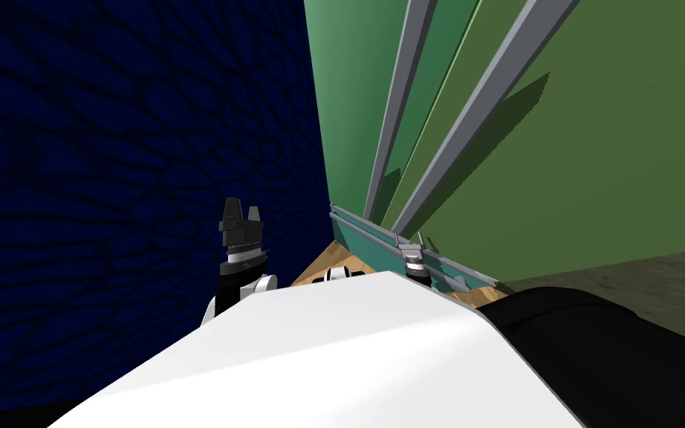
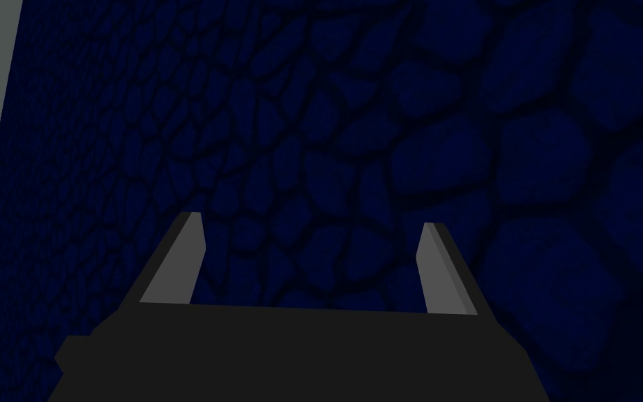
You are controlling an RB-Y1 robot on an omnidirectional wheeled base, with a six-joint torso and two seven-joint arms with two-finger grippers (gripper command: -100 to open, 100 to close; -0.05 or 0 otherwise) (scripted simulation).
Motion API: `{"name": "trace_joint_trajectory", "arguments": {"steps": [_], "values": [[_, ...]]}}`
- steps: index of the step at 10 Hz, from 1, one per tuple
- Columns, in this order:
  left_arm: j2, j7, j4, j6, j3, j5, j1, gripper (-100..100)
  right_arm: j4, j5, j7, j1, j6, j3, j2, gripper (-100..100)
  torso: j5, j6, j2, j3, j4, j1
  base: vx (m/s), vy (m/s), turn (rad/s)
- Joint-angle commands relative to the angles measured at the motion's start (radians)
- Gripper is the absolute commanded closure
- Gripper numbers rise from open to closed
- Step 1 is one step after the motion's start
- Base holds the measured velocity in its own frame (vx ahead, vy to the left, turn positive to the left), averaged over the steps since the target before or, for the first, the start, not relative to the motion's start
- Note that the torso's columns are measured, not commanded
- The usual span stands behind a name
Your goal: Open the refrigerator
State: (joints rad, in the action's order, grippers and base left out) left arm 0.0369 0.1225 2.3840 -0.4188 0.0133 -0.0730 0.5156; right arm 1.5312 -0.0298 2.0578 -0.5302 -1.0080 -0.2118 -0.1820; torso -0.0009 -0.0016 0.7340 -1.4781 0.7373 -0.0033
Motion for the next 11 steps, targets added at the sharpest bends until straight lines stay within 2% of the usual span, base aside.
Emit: {"name": "trace_joint_trajectory", "arguments": {"steps": [1,5,8,9,11], "values": [[0.0,0.0,0.0,0.0,0.0,0.0,0.0,0,-0.024,-0.002,0.054,-0.003,-0.012,-0.009,0.023,-100,-0.002,-0.001,-0.004,-0.002,-0.002,-0.002,0.034,0.004,0.017],[0.0,0.0,0.0,0.0,0.0,0.0,0.0,0,-0.063,-0.005,0.167,-0.021,-0.036,-0.029,0.141,-100,-0.008,-0.005,-0.019,-0.009,-0.008,-0.011,0.062,-0.011,0.038],[0.0,0.0,0.0,0.0,0.0,0.0,0.0,0,-0.073,-0.006,0.195,-0.026,-0.042,-0.034,0.228,-100,-0.008,-0.003,-0.018,-0.009,-0.008,-0.012,0.05,-0.007,0.042],[0.0,0.0,0.0,0.0,0.0,0.0,0.0,0,-0.072,-0.005,0.191,-0.025,-0.048,-0.033,0.212,-100,-0.002,0.0,-0.006,-0.004,-0.003,-0.004,0.033,-0.012,0.007],[0.0,0.0,0.0,0.0,0.0,0.0,0.0,0,-0.103,-0.043,0.25,0.054,-0.007,-0.099,0.215,-100,0.002,-0.001,0.011,0.007,0.003,0.005,-0.115,-0.028,0.34]]}}
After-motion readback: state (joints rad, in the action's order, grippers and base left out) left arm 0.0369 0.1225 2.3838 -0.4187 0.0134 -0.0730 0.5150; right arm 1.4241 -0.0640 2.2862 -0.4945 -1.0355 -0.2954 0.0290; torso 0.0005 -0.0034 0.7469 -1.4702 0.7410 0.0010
